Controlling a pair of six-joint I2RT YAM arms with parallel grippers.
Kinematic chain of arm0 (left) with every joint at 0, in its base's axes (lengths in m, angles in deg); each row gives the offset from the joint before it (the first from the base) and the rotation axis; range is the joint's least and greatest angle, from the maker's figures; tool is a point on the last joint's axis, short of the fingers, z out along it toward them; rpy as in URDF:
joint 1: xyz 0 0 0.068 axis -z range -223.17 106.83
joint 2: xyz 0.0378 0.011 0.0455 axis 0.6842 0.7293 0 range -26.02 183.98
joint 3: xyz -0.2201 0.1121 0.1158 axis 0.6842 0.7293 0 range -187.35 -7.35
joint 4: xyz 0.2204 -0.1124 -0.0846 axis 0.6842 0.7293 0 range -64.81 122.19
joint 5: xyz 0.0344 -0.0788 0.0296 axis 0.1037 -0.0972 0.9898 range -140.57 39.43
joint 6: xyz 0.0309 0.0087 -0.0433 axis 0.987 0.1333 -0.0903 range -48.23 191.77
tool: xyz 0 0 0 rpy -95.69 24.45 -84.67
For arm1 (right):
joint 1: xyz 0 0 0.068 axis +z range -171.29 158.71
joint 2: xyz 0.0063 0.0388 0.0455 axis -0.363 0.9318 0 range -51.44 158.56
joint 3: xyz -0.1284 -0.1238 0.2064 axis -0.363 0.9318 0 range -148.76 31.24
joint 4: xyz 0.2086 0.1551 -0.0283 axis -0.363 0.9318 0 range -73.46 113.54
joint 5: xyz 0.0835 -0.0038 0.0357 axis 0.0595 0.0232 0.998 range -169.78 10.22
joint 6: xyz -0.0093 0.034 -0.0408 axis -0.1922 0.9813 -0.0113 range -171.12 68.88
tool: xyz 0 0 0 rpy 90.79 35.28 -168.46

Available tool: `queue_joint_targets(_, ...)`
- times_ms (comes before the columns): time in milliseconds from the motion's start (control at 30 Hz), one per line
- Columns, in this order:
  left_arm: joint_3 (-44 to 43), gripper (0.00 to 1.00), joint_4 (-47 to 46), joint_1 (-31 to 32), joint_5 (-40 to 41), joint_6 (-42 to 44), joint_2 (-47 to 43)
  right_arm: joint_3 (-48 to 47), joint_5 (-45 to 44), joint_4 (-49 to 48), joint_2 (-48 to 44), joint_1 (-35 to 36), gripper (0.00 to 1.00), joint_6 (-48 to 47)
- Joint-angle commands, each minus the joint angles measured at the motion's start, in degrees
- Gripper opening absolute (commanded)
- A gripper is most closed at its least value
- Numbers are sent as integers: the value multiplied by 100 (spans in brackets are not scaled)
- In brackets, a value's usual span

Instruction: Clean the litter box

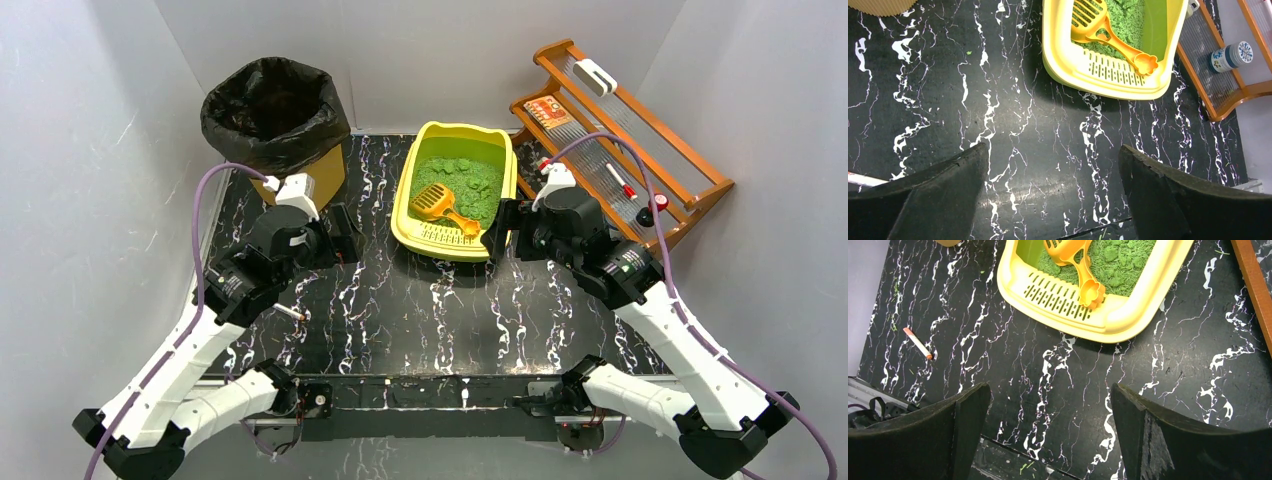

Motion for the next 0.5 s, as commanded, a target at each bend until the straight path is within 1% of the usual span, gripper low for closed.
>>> queue_joint_targets(0,80,98,-104,27,80,21,-221,52,46,-297,-158,-33,98,67)
queue_joint_targets(300,247,98,-110,27,384,263,-282,-34,-8,-513,-57,-34,98,39)
queue_joint_targets(467,598,98,-270,24,553,421,-390,-219,-131,-680,387,-32,98,-240)
